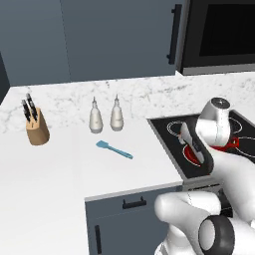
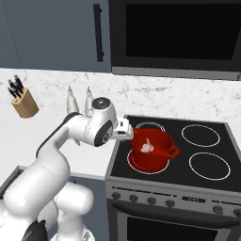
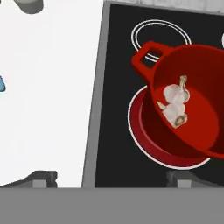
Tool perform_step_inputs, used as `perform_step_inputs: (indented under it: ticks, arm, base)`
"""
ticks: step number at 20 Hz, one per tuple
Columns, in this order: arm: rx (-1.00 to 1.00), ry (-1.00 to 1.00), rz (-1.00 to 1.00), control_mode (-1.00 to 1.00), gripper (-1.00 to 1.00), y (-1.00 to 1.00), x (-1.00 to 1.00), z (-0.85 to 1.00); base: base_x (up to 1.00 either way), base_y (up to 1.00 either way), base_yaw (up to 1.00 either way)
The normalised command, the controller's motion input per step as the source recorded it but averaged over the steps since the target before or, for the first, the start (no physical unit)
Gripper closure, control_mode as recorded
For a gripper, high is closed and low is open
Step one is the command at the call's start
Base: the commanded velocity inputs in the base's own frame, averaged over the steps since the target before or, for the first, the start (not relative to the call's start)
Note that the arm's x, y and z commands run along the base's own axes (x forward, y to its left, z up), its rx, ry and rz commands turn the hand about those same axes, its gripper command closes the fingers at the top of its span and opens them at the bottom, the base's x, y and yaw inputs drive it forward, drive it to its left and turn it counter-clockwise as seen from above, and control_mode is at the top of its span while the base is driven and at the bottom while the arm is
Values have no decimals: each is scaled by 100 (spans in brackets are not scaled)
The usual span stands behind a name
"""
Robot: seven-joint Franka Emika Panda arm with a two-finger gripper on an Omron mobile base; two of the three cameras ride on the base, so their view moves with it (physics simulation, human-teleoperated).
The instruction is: Put the garlic and garlic in the pot. Retrieve the spatula and lightly stir the vegetables in the pot.
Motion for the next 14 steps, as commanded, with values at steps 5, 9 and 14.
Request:
perform_step_inputs:
  ticks: [5, 9, 14]
  arm:
    - [-16, 8, 51, -100, -100, 93, -31, -18]
    - [-21, 14, 33, -100, -100, 100, 20, -28]
    - [-17, 9, 38, -100, -100, 95, 40, -34]
  base:
    - [0, 0, 0]
    - [0, 0, 0]
    - [0, 0, 0]
